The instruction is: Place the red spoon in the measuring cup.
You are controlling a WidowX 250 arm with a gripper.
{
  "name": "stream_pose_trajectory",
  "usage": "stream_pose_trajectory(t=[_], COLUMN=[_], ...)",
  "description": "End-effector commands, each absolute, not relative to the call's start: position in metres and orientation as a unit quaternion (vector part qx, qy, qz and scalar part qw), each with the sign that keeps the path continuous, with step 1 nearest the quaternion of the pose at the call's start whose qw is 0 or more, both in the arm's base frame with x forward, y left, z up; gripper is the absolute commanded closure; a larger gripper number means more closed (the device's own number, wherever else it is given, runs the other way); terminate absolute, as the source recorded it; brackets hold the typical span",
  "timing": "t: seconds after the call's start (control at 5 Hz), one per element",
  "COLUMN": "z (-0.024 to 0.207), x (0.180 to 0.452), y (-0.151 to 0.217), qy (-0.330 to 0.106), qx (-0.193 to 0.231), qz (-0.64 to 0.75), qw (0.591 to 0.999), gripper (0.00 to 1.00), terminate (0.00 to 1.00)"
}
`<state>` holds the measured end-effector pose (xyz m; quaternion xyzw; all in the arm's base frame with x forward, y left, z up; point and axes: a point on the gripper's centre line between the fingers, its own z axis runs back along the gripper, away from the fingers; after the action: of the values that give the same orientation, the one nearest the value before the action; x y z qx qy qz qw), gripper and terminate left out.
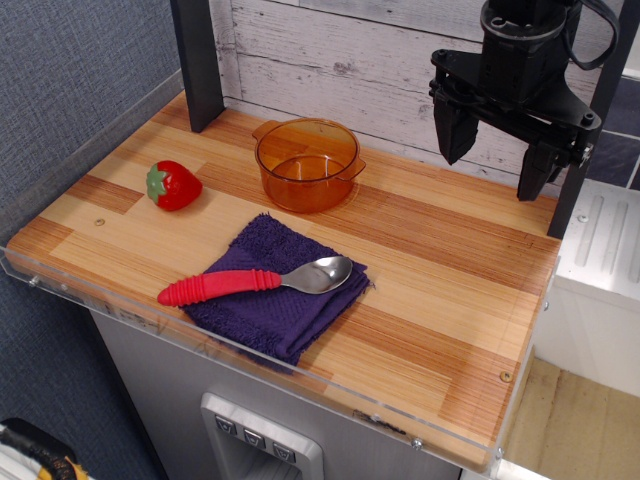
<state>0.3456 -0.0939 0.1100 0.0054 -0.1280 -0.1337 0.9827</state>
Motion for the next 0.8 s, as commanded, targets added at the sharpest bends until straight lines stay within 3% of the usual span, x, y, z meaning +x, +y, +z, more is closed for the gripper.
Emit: stream_pose_trajectory(t=[0.0,0.2,0.4,0.6], z=[0.11,0.095,0.098,0.09], x=[0.346,0.333,0.312,0.29], y=[-0.094,-0.082,-0.066,-0.041], qy=[-0.128,-0.091,-0.047,-0.042], qx=[0.005,0.022,0.048,0.017], qz=[-0.134,-0.219,-0.286,-0.388], qw=[0.983,0.971,0.956,0.92], gripper=[0.0,0.0,0.0,0.0], terminate=[0.0,0.0,0.0,0.0])
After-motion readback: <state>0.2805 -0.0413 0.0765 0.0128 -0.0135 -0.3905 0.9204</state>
